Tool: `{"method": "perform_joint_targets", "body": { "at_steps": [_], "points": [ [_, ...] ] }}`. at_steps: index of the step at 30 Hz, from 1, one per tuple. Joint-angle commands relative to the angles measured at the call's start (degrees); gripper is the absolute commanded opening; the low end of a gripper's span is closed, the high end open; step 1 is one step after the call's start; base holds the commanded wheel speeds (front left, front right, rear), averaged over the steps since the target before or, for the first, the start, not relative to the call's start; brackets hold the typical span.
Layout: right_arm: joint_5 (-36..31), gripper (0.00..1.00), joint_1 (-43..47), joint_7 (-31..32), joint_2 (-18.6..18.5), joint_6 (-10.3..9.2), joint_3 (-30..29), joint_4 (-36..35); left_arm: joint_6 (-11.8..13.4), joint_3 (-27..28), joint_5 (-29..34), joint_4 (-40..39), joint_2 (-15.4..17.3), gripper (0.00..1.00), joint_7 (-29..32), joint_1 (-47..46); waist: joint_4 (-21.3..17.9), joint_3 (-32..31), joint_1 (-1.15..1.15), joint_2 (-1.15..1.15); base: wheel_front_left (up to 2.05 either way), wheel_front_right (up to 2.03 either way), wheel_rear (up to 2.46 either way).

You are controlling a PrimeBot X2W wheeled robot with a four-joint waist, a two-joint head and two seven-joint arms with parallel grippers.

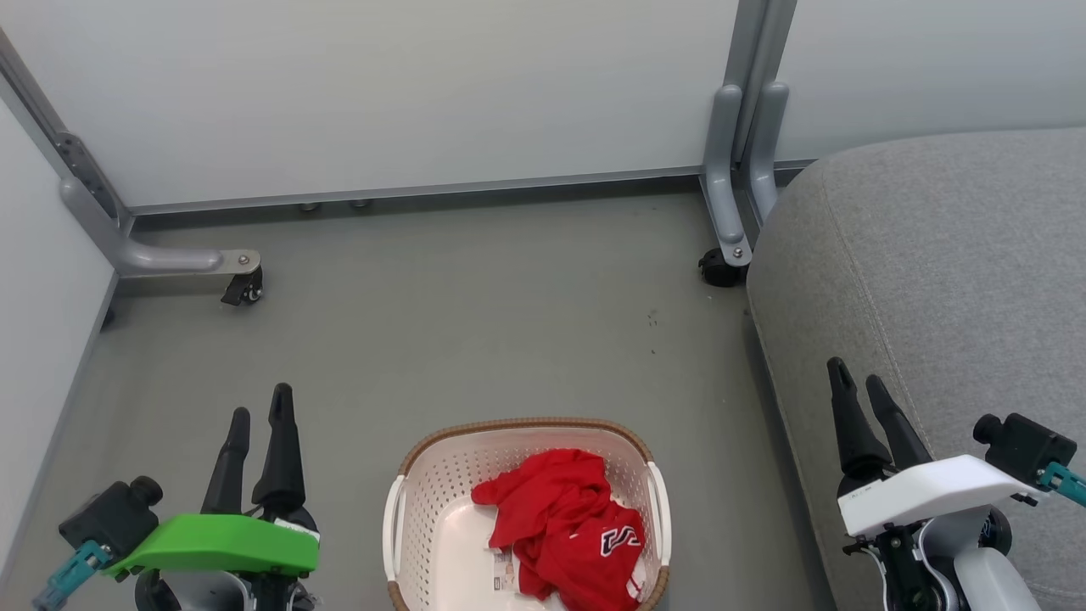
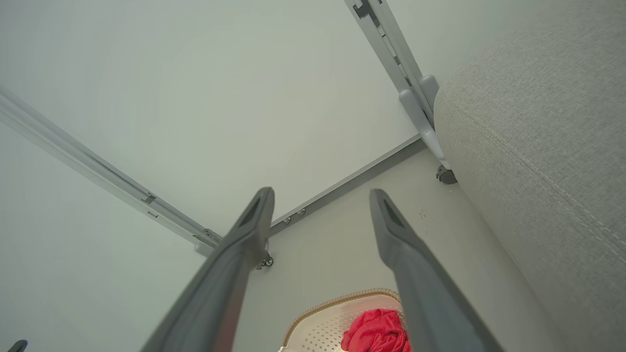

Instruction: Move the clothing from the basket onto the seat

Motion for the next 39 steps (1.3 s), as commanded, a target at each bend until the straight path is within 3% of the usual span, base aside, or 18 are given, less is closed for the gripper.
{"method": "perform_joint_targets", "body": {
  "at_steps": [1,39],
  "points": [
    [-2.12,1.0,-0.23,-0.78,-0.4,0.03,0.28,-0.64,-0.22,-0.27,2.14,-0.75,0.72,1.0,-0.58,-0.17,0.03,0.0,0.0,0.0,0.0,0.0,0.0],
    [-25.51,1.0,1.31,-4.24,1.27,0.04,2.5,-0.1,-0.29,-3.74,24.92,2.67,1.09,1.0,-6.35,0.75,-0.19,0.83,-0.01,0.0,0.0,0.0,0.0]
  ]
}}
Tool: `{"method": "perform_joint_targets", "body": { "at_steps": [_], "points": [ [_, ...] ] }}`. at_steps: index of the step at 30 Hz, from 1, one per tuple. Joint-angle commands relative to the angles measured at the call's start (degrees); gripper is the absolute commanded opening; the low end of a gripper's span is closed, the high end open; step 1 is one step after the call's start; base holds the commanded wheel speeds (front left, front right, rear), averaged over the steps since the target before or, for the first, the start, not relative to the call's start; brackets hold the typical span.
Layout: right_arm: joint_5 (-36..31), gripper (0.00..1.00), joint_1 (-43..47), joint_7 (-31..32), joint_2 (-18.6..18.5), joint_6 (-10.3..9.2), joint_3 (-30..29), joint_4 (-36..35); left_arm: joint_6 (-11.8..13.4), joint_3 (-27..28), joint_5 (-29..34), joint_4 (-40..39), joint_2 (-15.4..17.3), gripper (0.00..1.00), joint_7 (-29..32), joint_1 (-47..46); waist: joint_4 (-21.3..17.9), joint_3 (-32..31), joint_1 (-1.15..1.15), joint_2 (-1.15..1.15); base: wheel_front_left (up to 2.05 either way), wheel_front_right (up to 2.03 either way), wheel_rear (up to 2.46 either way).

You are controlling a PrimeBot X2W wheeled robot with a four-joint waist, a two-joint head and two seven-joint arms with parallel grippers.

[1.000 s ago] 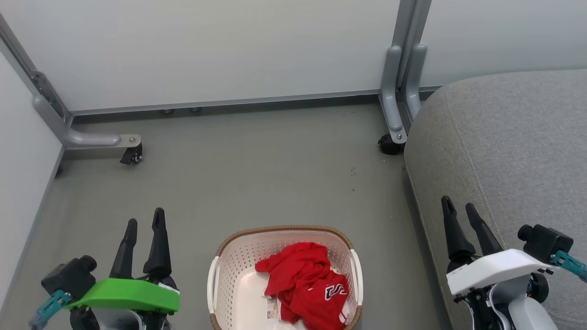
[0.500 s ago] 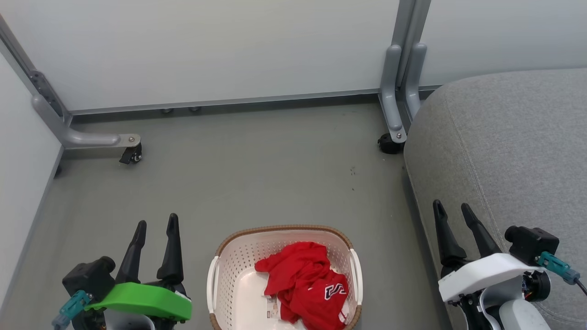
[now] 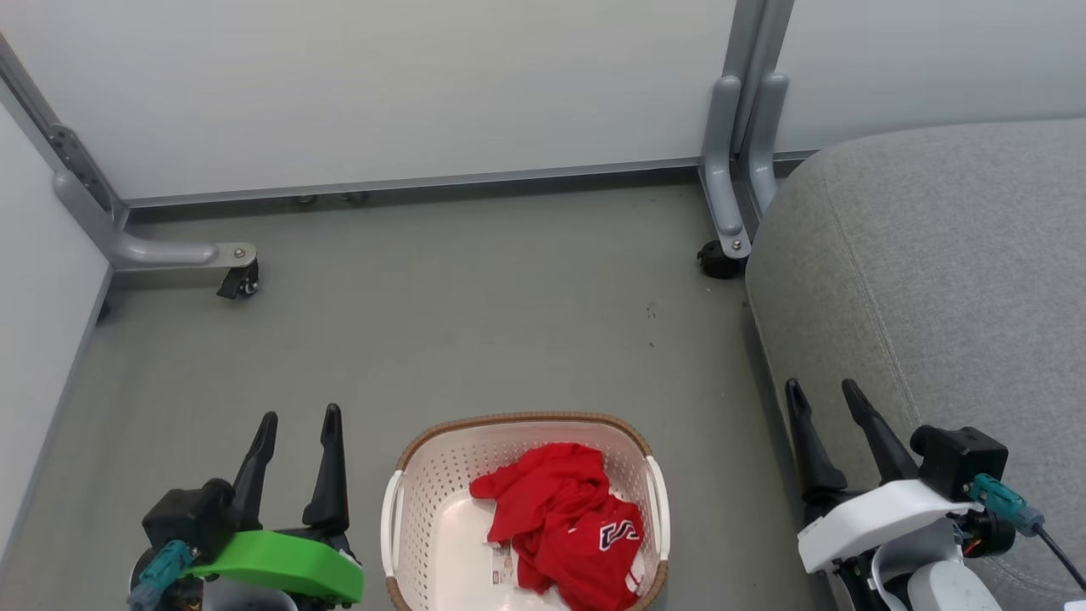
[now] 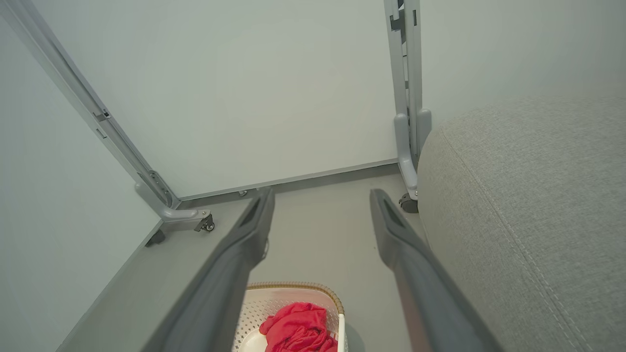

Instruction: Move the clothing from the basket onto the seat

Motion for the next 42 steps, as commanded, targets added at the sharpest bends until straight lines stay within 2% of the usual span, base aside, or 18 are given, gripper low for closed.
{"method": "perform_joint_targets", "body": {
  "at_steps": [1,37,42],
  "points": [
    [-1.36,1.0,0.14,-0.45,0.17,0.03,0.13,-0.52,-0.23,-0.13,1.35,-0.05,0.48,1.0,-0.69,0.05,-0.02,0.09,0.0,0.0,0.0,0.0,0.0],
    [-12.22,1.0,1.29,-3.14,0.85,0.03,0.95,-0.79,-0.26,0.08,15.69,2.16,-0.27,1.0,-4.64,0.99,-0.1,1.05,-0.01,0.0,0.0,0.0,0.0],
    [-11.71,1.0,1.12,-2.93,0.88,0.03,0.87,-0.8,-0.25,0.32,15.25,2.1,-0.36,1.0,-4.5,0.82,-0.22,1.17,-0.01,0.0,0.0,0.0,0.0]
  ]
}}
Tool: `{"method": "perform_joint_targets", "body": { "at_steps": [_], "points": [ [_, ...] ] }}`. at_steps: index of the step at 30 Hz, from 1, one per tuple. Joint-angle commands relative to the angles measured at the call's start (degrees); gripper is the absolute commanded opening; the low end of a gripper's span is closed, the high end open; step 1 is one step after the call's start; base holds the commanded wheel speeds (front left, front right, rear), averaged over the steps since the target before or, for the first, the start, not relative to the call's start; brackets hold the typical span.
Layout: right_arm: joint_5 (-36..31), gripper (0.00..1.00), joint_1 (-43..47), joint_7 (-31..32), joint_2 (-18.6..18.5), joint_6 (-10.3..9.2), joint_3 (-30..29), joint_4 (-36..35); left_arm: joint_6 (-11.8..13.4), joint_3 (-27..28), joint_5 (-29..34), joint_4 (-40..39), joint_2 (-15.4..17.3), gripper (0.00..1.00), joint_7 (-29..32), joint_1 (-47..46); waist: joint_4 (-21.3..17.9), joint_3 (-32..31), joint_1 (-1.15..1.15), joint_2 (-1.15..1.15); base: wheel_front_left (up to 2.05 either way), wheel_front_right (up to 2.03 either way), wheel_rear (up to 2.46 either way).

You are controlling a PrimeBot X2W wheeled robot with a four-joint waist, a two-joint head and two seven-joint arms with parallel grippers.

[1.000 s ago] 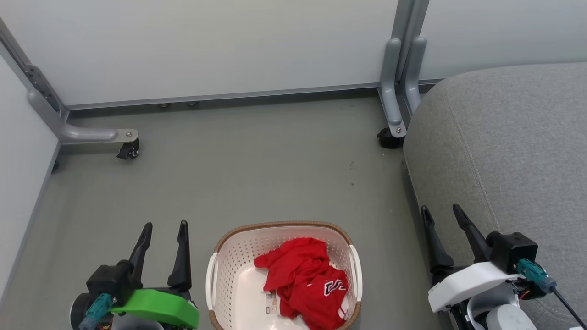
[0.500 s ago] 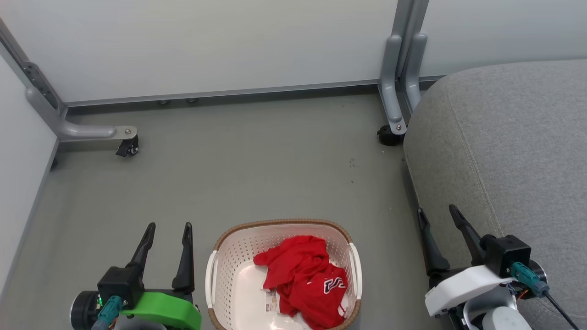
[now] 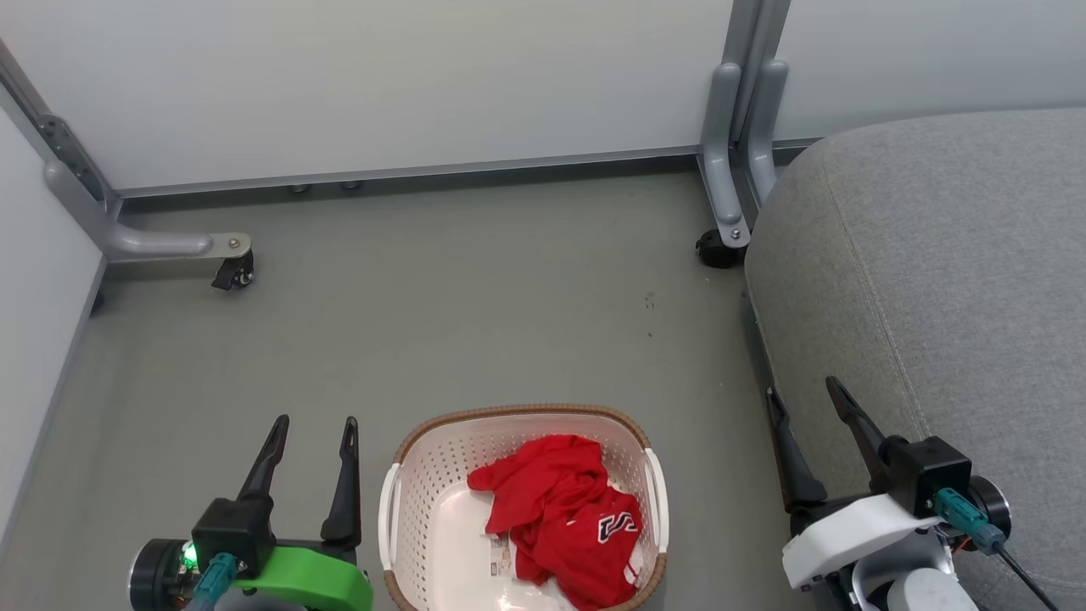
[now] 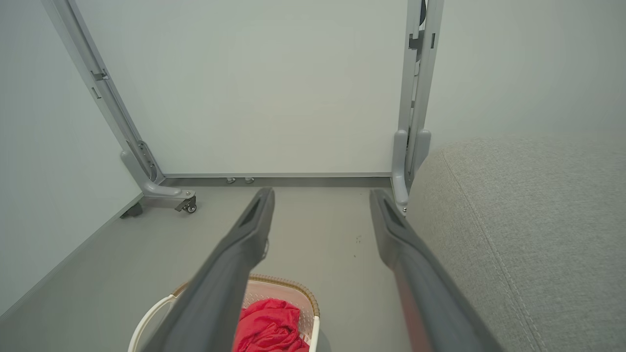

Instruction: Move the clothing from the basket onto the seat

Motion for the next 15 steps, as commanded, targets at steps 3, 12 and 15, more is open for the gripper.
{"method": "perform_joint_targets", "body": {
  "at_steps": [3,12,15],
  "points": [
    [0.48,1.0,0.28,0.0,-0.08,0.0,0.12,-0.03,-0.17,0.35,-0.08,0.18,0.04,1.0,-0.18,0.28,-0.11,0.04,0.0,0.0,0.0,0.0,0.0],
    [1.93,1.0,-0.66,-0.67,-0.07,0.0,0.85,-0.68,-0.14,-0.17,0.54,1.08,-0.06,1.0,-0.11,-1.0,-1.21,0.57,0.0,0.0,0.0,0.0,0.0],
    [2.41,1.0,-1.45,-0.81,-0.09,0.0,1.42,-1.12,-0.14,-1.37,1.07,2.21,-0.08,1.0,-0.12,-2.47,-2.46,1.44,0.0,0.0,0.0,0.0,0.0]
  ]
}}
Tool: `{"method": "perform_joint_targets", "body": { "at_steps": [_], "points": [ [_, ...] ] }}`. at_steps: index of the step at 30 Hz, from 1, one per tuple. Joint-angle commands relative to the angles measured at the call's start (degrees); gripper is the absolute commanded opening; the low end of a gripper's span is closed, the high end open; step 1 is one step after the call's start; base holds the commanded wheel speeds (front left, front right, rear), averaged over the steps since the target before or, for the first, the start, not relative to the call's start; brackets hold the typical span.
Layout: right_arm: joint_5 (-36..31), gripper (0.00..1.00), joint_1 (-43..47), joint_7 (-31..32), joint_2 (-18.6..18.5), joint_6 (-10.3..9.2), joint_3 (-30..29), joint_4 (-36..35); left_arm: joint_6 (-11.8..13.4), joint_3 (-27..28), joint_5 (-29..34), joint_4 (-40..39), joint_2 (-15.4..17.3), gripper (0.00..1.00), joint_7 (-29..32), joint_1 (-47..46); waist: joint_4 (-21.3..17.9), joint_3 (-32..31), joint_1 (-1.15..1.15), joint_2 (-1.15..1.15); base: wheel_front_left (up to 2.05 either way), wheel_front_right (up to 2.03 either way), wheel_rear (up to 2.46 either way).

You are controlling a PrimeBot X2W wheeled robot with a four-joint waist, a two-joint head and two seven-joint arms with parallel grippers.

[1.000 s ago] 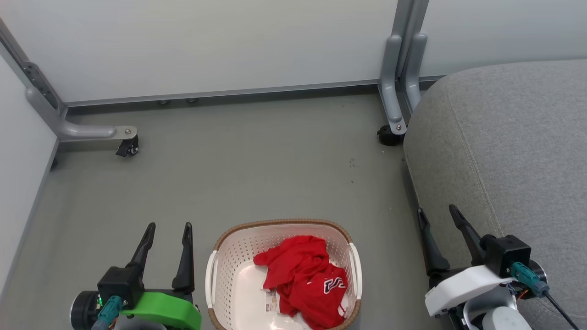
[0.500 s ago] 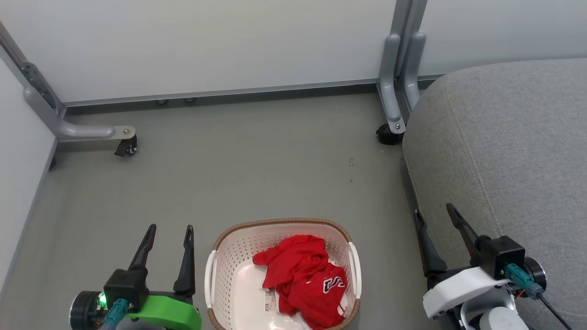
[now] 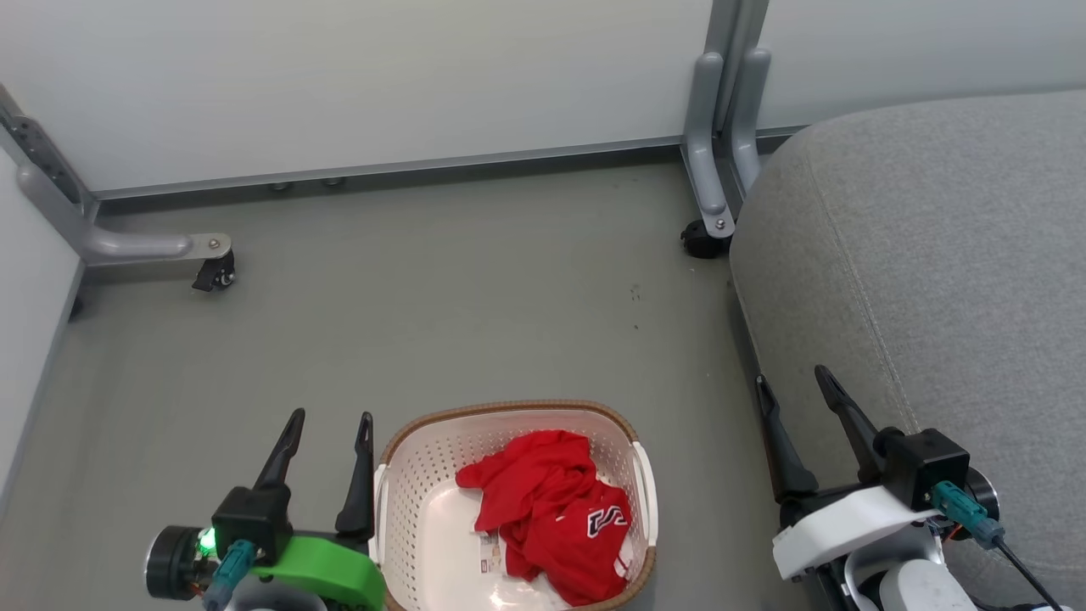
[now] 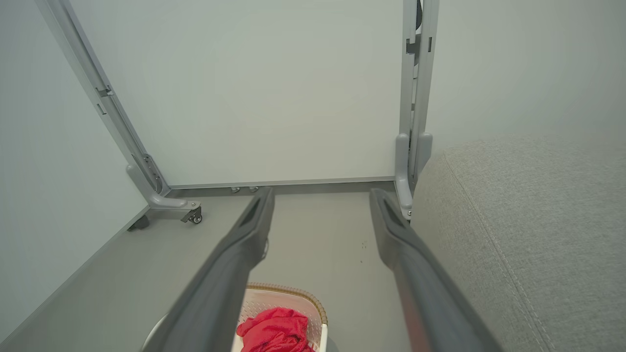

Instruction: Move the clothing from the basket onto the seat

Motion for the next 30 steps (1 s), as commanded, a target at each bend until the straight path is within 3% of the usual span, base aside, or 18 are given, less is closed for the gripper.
{"method": "perform_joint_targets", "body": {
  "at_steps": [1,13,30],
  "points": [
    [0.18,1.0,-0.94,-0.56,-0.15,0.0,0.12,-0.43,-0.14,-0.55,0.64,0.64,-0.01,1.0,-0.04,-1.56,-1.19,0.99,0.0,0.0,0.0,0.0,0.0],
    [0.74,1.0,-5.2,-0.87,-0.14,0.0,1.29,-3.53,-0.15,-11.64,-1.03,13.03,0.06,1.0,-0.04,-13.87,-6.6,9.57,0.0,0.0,0.0,0.0,0.0],
    [2.05,1.0,-14.22,-3.11,-0.09,0.0,1.6,-10.35,-0.1,-23.21,-3.0,37.05,0.15,1.0,-0.05,-36.57,-9.54,34.94,0.0,0.0,0.0,0.0,0.0]
  ]
}}
